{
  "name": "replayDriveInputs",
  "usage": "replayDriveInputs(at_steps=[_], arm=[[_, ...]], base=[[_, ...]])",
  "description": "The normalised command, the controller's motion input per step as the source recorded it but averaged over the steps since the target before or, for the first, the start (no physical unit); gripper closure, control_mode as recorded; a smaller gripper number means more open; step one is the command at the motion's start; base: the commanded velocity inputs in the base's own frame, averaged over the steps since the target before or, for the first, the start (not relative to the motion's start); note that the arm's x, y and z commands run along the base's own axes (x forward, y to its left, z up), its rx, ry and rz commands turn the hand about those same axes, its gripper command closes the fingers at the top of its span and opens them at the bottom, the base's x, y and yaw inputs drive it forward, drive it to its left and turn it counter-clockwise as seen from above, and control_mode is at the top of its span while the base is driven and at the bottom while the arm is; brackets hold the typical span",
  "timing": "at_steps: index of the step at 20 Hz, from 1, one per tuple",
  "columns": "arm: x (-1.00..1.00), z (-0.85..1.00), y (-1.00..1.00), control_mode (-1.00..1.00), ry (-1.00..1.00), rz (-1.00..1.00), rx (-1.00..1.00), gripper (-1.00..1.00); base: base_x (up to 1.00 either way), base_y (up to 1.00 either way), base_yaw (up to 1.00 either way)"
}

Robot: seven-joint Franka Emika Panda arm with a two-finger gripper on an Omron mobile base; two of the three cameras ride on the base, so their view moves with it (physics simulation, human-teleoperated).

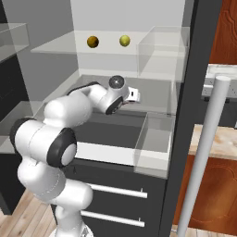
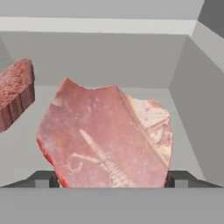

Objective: Place one lemon and one steak in each tupperware on the nearby counter, to pack two identical lunches.

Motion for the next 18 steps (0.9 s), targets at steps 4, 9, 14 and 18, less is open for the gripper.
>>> replayDriveInputs(at_steps=[4,9,14,18], arm=[[-1.00,0.65,0.03,-1.00,-0.04,0.17,-0.05,1.00],[-1.00,0.11,0.47,-1.00,0.02,0.19,-0.13,1.00],[-1.00,0.15,0.50,-1.00,0.02,0.13,-0.16,1.00],[-0.97,0.50,0.04,-1.00,-0.02,0.10,-0.11,1.00]], base=[[0.00,0.00,0.00],[0.00,0.00,0.00],[0.00,0.00,0.00],[0.00,0.00,0.00]])
